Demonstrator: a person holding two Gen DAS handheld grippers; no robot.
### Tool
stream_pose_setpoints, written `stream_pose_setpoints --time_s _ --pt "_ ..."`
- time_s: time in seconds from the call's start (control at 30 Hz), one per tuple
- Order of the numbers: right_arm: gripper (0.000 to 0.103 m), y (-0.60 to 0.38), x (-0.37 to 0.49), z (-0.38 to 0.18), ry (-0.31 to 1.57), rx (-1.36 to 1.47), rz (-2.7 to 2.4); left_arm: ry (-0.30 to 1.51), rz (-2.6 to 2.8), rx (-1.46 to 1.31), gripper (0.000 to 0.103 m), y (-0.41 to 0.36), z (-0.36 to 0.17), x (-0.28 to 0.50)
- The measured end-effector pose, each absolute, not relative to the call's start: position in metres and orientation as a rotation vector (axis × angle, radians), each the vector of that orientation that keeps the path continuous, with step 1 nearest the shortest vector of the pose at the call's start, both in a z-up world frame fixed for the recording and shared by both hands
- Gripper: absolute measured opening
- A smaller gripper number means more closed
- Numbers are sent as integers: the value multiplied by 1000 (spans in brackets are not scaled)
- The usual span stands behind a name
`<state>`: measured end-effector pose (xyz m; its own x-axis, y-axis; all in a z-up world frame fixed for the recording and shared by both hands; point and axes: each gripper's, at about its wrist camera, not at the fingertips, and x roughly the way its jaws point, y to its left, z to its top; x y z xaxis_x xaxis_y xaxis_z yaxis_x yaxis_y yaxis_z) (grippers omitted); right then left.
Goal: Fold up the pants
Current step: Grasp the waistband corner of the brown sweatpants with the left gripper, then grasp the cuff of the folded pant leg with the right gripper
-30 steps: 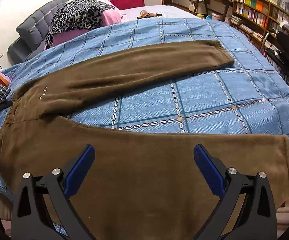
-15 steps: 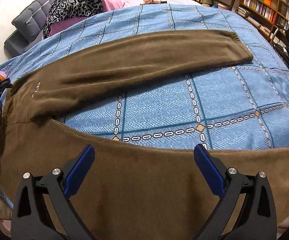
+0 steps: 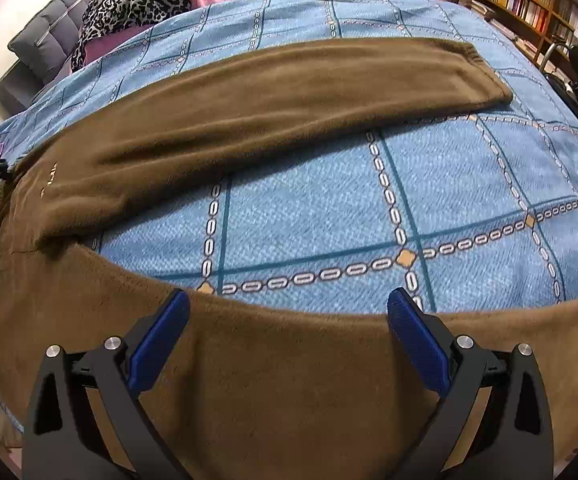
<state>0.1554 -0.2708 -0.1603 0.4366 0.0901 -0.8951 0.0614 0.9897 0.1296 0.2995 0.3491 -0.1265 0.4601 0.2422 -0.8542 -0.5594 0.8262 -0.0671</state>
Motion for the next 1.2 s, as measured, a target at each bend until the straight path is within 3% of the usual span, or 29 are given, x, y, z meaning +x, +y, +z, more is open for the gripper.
stream_pose_setpoints --time_s 0.6,0.9,1.2 --pt "100 -350 252 -136 990 176 -35 769 285 -268 36 289 -48 167" --pt "100 -464 358 -128 985 520 -115 747 260 -294 35 286 -33 113" --pt "101 -549 396 -142 962 816 -202 674 190 -326 34 288 -19 64"
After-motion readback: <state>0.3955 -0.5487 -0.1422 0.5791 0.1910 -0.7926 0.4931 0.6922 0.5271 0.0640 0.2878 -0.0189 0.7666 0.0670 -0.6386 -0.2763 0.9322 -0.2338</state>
